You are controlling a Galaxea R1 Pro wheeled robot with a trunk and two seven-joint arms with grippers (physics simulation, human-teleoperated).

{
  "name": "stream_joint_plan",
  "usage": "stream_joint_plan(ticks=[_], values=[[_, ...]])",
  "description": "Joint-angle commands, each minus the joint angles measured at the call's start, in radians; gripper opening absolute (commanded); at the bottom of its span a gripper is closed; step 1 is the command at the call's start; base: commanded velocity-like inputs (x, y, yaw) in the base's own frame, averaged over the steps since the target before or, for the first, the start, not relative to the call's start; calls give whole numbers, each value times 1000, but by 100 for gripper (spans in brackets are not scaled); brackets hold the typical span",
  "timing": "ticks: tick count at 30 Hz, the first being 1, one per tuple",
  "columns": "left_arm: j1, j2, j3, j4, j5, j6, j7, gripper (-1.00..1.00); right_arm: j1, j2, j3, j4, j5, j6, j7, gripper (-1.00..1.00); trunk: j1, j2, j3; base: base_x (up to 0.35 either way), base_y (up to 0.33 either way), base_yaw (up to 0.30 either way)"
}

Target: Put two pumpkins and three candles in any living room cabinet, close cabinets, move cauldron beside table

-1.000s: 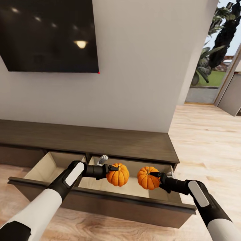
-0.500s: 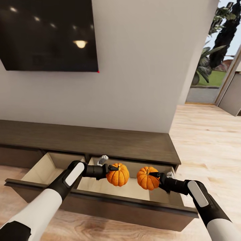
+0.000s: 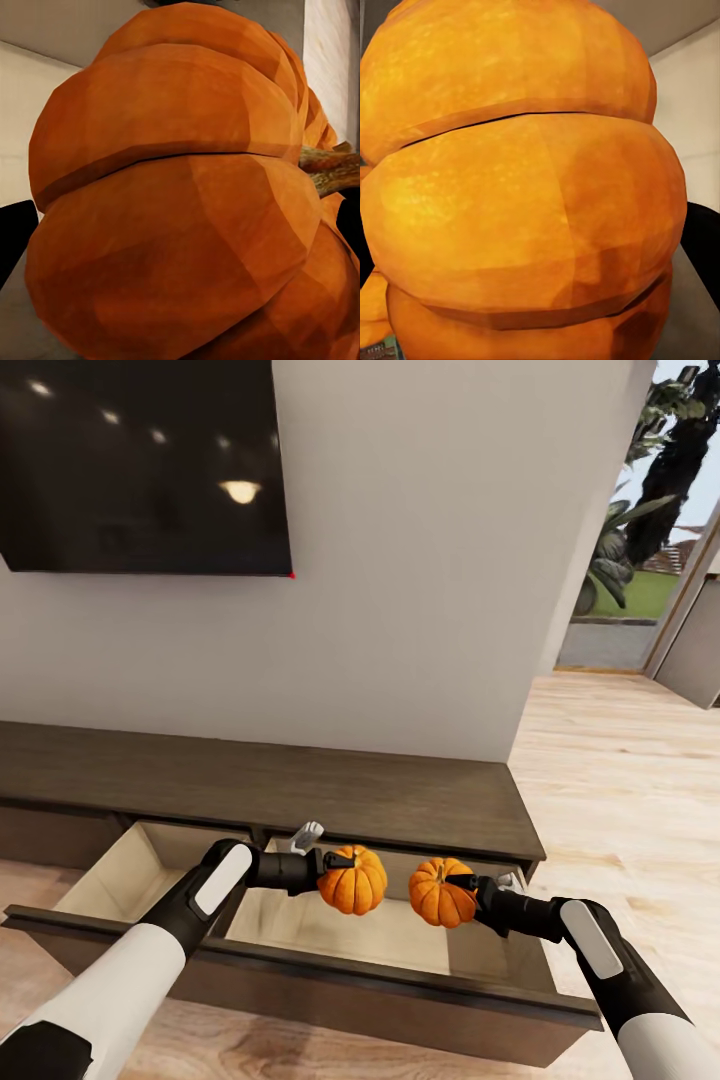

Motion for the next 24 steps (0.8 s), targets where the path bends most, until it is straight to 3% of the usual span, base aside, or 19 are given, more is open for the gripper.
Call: stream_joint_plan(ticks=[1,5,24], values=[[0,1,-2,-2,-9,-1,-9,-100,-1,0,-3,0,9,5,10,-100,0,0,-1,2,0,0],[0,1,-3,-2,-9,-1,-8,-100,-1,0,-3,0,9,5,10,-100,0,0,-1,1,0,0],[0,-1,-6,9,-10,-15,-5,-100,-1,0,-3,0,10,3,10,-100,73,-133,-60,0,0,0]])
